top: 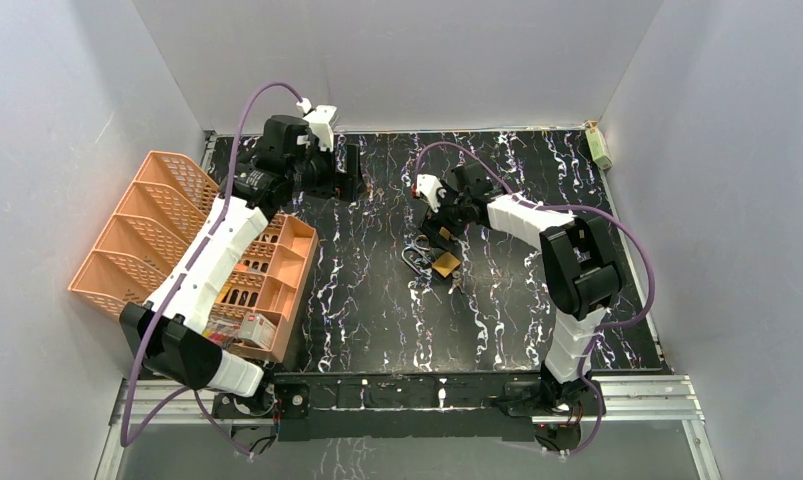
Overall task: Lock with the key
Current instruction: Pick up the lock from the center of the board.
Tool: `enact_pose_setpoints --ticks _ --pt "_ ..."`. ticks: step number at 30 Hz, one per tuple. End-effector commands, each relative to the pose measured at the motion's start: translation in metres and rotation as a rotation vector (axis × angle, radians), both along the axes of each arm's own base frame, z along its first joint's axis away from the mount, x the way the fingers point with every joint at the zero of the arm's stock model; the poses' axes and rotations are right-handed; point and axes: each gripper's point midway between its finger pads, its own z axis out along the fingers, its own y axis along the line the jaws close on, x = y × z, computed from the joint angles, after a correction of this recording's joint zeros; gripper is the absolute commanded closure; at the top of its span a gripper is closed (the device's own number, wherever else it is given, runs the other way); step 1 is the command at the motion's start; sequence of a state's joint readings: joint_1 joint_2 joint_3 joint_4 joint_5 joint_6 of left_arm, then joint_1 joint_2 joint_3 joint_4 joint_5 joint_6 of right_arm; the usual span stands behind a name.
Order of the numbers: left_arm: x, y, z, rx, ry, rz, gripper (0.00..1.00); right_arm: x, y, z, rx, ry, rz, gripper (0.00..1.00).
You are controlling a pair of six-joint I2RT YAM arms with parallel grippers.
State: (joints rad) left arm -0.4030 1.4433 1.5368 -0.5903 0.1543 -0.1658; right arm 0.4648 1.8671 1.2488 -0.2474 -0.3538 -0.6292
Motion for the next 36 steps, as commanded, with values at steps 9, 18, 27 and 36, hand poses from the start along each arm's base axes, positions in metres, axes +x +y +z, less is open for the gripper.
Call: enact_pose_setpoints --ticks 9,18,27,36 --pt "-0.024 -0.021 0.028 -0.242 -0.02 -0.023 0.02 0.025 -0.005 0.001 -0.021 -0.081 0.013 0.01" --pt "-0.051 -0.022 0.003 -0.297 0.03 -0.018 0.02 0.021 -0.02 -0.011 -0.07 -0.089 -0.024 0.06" --pt "-0.059 -0.028 0.0 -0.33 0.053 -0.042 0.02 0.018 -0.014 -0.018 -0.006 -0.108 -0.041 0.08" --pt "-0.054 -0.025 0.007 -0.32 0.032 -0.027 0.02 0.014 -0.018 -0.032 -0.029 -0.039 -0.094 0.43"
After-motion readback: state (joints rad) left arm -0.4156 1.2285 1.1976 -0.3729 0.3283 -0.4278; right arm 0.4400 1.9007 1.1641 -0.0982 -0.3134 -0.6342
